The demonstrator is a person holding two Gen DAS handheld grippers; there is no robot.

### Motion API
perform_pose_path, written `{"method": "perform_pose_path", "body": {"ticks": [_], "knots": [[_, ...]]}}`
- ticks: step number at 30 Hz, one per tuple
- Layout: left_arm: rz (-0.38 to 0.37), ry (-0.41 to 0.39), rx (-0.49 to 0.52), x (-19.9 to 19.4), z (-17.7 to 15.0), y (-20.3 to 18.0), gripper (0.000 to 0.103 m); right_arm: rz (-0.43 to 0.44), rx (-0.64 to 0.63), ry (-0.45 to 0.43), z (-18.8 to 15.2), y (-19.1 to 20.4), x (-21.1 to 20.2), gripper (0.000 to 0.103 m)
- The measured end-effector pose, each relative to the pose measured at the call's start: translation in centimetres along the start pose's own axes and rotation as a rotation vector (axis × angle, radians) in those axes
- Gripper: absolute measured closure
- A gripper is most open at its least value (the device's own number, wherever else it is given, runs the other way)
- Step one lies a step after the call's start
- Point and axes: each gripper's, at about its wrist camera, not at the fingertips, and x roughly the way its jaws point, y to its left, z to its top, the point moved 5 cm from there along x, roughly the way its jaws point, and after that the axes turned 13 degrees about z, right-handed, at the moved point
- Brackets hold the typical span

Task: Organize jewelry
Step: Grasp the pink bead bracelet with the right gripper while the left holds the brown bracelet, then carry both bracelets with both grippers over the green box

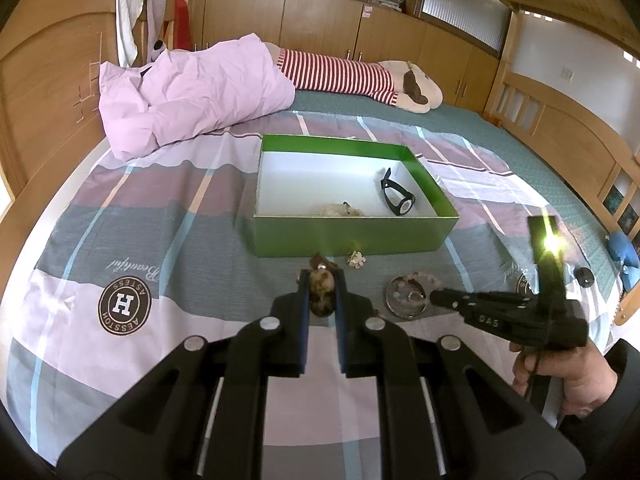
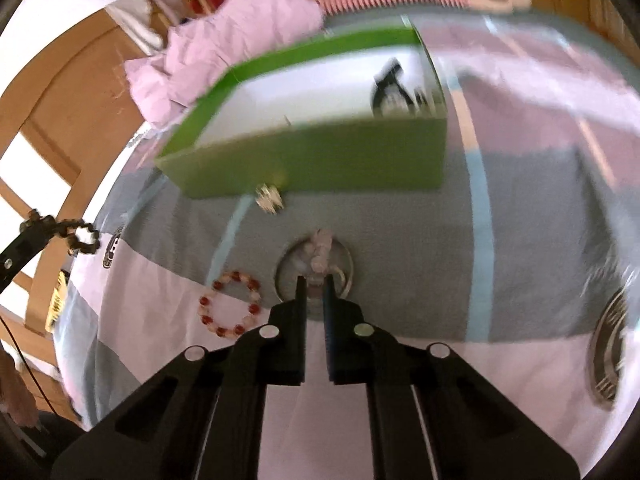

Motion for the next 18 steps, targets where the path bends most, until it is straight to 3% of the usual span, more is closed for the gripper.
{"method": "perform_pose_path", "body": {"ticks": [8, 18], "knots": [[-0.022, -0.009, -0.024, -0.3, 0.5, 0.1, 0.092, 0.004, -0.128, -0.107, 1.6, 3.2, -3.5, 0.095], [-0.06, -0.046, -0.079, -1.6, 1.2, 0.0, 0.092, -0.02, -0.273, -0.291, 1.8, 9.1, -12.1, 0.096]]}}
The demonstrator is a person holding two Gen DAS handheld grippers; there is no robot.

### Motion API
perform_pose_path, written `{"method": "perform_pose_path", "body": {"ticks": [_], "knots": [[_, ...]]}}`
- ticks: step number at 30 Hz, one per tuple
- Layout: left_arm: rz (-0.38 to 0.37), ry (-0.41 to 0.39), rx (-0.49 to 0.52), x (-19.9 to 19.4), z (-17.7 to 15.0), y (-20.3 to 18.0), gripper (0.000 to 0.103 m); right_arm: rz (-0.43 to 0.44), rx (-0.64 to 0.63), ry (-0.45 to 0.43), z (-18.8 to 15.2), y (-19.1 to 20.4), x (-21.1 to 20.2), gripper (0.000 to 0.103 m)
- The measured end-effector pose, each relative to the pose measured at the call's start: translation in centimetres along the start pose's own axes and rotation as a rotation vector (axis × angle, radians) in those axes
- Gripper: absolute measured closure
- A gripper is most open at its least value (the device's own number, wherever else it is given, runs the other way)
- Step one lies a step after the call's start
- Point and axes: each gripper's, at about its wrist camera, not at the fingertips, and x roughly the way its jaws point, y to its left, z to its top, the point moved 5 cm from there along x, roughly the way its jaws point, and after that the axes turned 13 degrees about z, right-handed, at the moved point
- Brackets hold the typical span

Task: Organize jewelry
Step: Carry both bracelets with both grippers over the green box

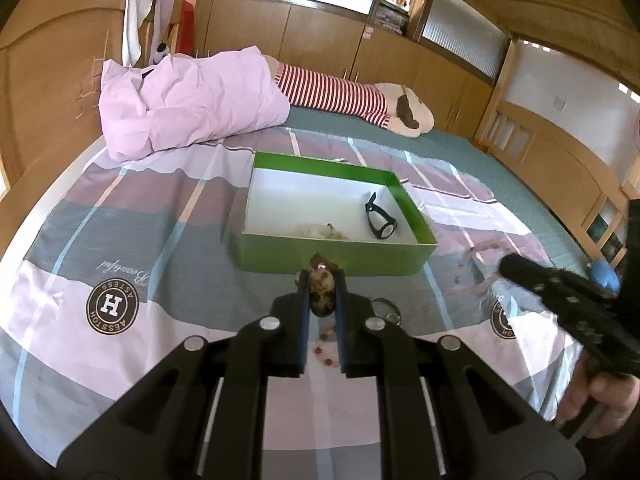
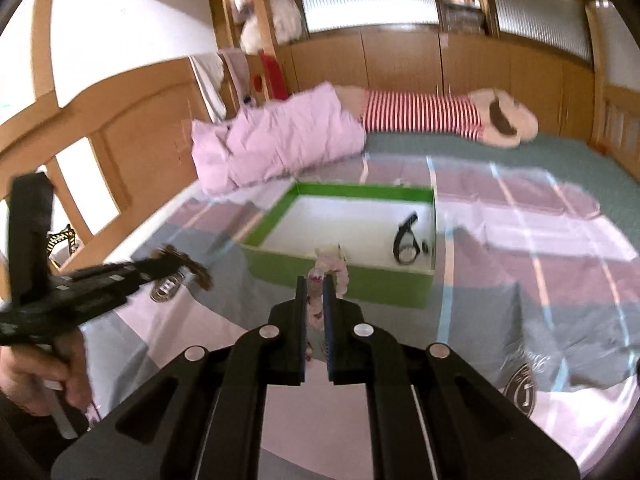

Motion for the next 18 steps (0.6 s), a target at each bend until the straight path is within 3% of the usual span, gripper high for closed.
{"method": "perform_pose_path", "body": {"ticks": [5, 18], "knots": [[-0.003, -0.005, 0.007, -0.3, 0.0, -0.5, 0.092, -0.012, -0.031, -0.039, 0.8, 1.0, -1.4, 0.096], [-0.005, -0.005, 0.005, -0.5, 0.1, -0.7, 0.092, -0.029, -0.019, -0.026, 0.5, 0.5, -1.4, 0.095]]}}
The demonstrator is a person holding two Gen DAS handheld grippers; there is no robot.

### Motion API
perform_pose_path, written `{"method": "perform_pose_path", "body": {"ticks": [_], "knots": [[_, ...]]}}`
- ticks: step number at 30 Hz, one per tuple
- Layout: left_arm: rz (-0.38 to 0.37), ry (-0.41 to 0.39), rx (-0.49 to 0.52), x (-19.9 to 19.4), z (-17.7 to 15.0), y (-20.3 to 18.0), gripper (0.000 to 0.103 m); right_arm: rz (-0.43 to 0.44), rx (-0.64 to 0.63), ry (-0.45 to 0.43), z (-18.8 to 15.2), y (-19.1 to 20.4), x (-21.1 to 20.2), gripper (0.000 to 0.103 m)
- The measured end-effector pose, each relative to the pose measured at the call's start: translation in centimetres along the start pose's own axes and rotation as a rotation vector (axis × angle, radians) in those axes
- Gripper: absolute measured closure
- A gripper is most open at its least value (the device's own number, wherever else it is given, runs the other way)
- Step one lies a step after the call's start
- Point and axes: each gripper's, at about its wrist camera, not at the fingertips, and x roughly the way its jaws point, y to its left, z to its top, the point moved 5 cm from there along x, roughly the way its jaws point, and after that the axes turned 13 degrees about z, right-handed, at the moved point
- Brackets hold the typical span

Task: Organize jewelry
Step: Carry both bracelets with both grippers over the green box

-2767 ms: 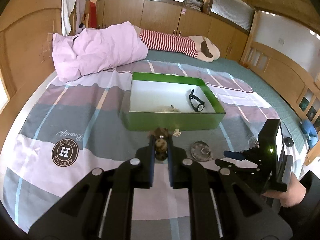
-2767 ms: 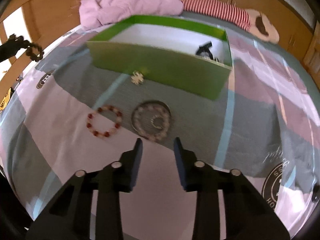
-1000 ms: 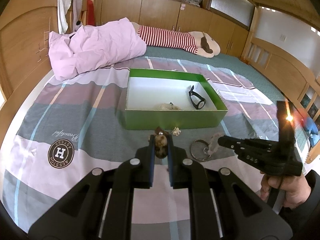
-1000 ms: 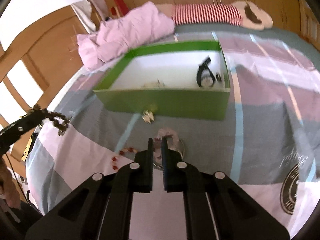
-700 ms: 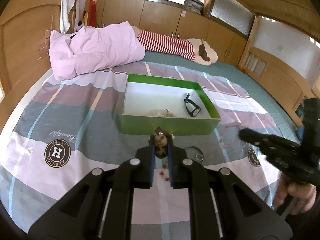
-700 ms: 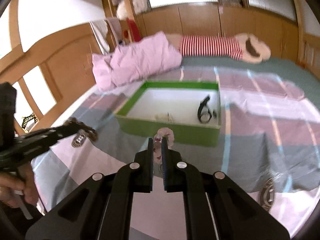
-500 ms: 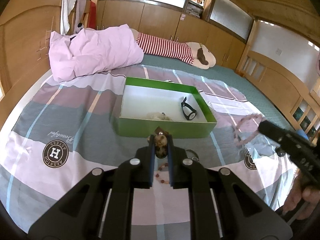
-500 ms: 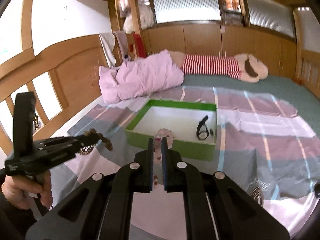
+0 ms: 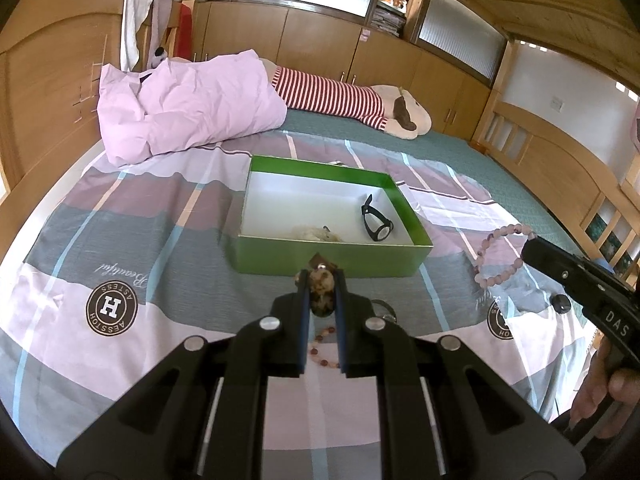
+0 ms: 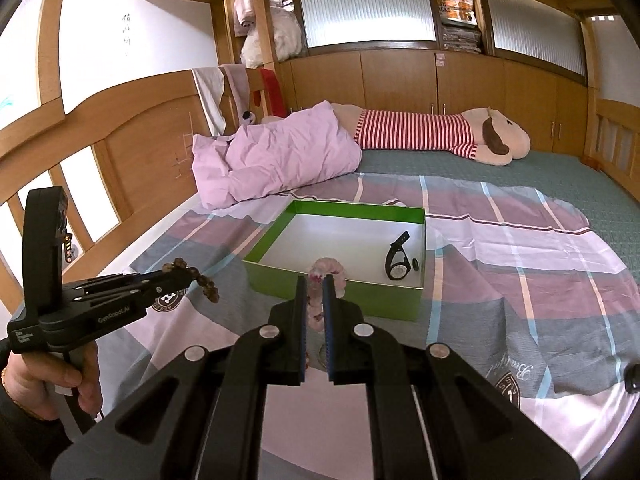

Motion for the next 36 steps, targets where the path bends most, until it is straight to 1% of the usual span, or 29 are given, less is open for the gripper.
{"method": "perform_pose_path", "body": {"ticks": [27, 31, 36], "knots": [[0.002, 0.004, 0.008, 0.2, 0.1, -0.1, 0.092, 0.001, 0.01, 0.019, -0.3, -0.1, 0.9, 0.095], [0.016, -0.001, 0.006, 0.9, 0.8, -0.3, 0.092, 0.011, 0.004, 0.01, -0.1, -0.2, 1.6, 0.095], [0.027, -0.005, -0.018, 3.5, 3.4, -0.5, 0.092, 0.004, -0.024, 0.0, 1.5, -1.0, 4.1, 0.095]]}}
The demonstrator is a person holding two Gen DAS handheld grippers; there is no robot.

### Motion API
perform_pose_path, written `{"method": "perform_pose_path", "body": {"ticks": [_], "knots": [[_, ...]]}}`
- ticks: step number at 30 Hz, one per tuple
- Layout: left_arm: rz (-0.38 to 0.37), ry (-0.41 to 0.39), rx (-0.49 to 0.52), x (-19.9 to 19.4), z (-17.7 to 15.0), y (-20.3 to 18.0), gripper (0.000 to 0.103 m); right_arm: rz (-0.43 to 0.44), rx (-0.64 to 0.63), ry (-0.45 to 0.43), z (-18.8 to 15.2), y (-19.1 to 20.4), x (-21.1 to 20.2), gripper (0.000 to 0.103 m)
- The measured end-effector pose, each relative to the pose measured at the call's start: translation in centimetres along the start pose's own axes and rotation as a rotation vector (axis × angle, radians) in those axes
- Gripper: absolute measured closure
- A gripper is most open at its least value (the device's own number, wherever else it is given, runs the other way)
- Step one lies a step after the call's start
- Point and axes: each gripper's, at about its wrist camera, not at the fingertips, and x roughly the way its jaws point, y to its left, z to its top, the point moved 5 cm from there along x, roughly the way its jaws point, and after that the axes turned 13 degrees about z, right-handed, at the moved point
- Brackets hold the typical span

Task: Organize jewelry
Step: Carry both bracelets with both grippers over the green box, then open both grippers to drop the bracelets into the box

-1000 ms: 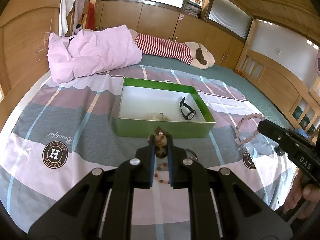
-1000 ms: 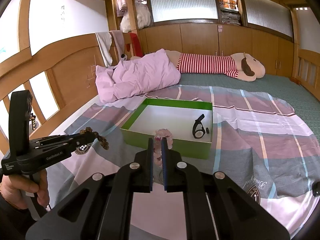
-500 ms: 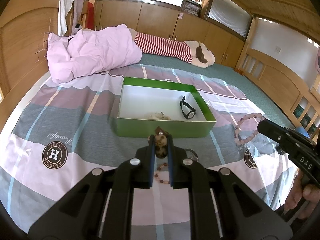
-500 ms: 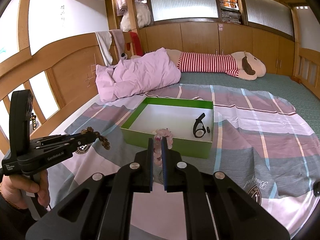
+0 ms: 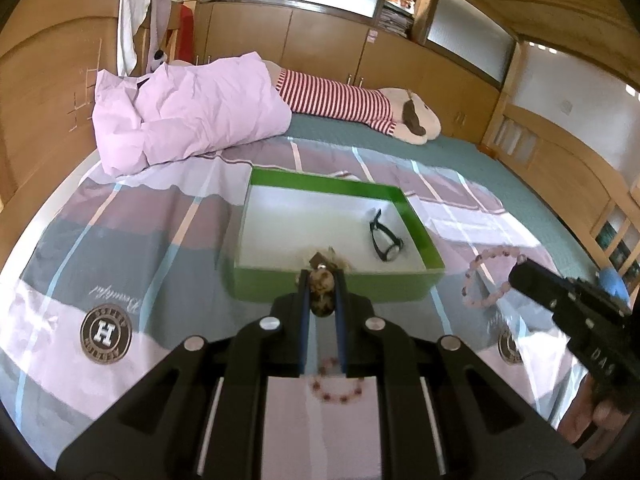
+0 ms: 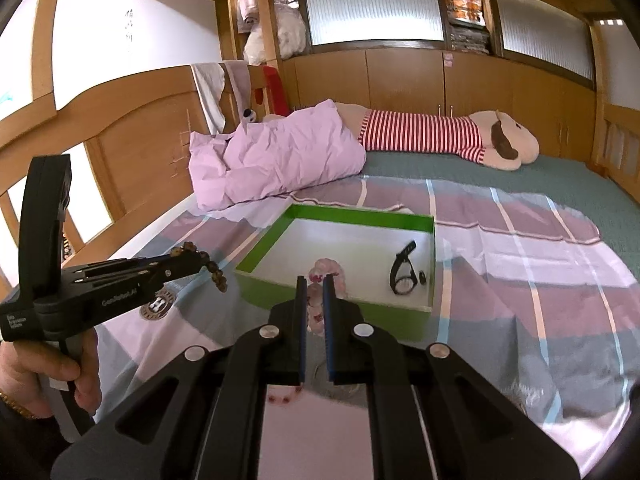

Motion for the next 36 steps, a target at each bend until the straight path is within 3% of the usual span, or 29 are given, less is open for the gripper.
{"method": "perform_pose_path", "body": {"ticks": [12, 19, 20, 21, 22, 23, 24, 25, 30, 36], "knots": [[0.061, 0.043, 0.011, 10.7, 5.3, -1.6, 0.092, -0.054, 0.09, 0.032, 1.9, -5.8, 11.1, 0.095], [0.095, 0.14, 0.044, 16.6, 2.5, -1.5, 0.091, -0.103, 0.117, 0.097, 0.3, -8.7, 14.1, 0.095], [0.097, 0.139, 0.046, 16.6, 2.4, -1.6, 0.087, -0.112, 0.111, 0.105, 0.1, -8.9, 14.1, 0.095], [0.098, 0.135, 0.054, 16.6, 2.4, -1.6, 0.069, -0.114, 0.105, 0.108, 0.1, -8.8, 13.9, 0.093], [0.102, 0.128, 0.055, 16.4, 2.4, -1.7, 0.055, -0.118, 0.1, 0.102, 0.3, -8.8, 13.6, 0.085], [0.114, 0.103, 0.045, 15.8, 2.7, -1.6, 0.031, -0.13, 0.095, 0.088, 0.6, -8.7, 13.0, 0.068], [0.124, 0.077, 0.034, 15.2, 3.1, -1.4, 0.027, -0.132, 0.094, 0.071, 0.8, -8.6, 12.5, 0.059], [0.127, 0.054, 0.024, 14.4, 3.5, -1.3, 0.027, -0.135, 0.091, 0.044, 1.2, -8.5, 11.8, 0.054], [0.114, -0.017, 0.016, 8.5, 5.2, -0.5, 0.027, -0.139, 0.053, -0.007, 2.6, -6.9, 7.9, 0.054], [0.119, -0.085, 0.095, 1.3, 3.0, 0.4, 0.027, -0.098, 0.034, -0.028, 2.2, -4.9, 3.1, 0.054]]}}
